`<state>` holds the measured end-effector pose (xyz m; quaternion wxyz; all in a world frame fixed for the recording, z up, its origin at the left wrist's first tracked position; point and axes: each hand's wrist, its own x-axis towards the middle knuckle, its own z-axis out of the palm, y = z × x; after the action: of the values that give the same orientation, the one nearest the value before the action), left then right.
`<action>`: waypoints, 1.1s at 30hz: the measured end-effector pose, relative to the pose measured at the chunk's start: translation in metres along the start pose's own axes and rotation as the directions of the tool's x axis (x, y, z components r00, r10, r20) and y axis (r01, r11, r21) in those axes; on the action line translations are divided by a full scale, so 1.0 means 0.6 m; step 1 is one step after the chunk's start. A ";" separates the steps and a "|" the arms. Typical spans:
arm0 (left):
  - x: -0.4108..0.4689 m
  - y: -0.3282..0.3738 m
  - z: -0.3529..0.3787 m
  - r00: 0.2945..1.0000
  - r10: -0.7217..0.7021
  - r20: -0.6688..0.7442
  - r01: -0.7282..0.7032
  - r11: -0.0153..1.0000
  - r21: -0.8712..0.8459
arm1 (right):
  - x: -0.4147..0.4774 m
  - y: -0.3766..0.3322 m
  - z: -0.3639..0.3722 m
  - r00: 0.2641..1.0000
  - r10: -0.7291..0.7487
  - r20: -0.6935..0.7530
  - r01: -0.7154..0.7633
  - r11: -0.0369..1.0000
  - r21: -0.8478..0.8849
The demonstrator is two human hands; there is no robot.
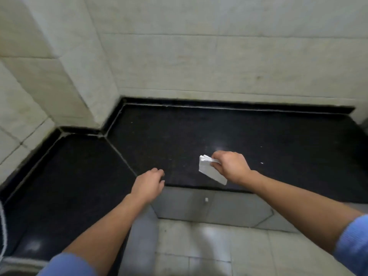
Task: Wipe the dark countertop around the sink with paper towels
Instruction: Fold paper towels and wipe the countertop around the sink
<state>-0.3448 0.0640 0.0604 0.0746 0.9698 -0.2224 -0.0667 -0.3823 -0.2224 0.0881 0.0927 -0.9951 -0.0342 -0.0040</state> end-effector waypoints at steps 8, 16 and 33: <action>0.140 0.393 0.061 0.941 0.338 0.025 -0.338 0.941 0.003 | -0.243 0.335 -0.074 0.939 0.334 -0.082 -0.340 0.938 -0.066; 0.178 0.766 0.122 0.804 0.590 0.076 -0.586 0.808 -0.063 | -0.440 0.601 -0.123 0.832 0.544 -0.106 -0.553 0.829 -0.083; 0.505 1.360 0.124 0.535 0.845 0.017 -0.842 0.535 -0.075 | -0.549 1.100 -0.338 0.636 0.714 -0.294 -0.743 0.669 0.016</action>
<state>-0.4304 -0.8048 0.1006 0.1193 0.7383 -0.6616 -0.0537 -0.6657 -0.9290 0.1611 0.0370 -0.9165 0.3837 -0.1066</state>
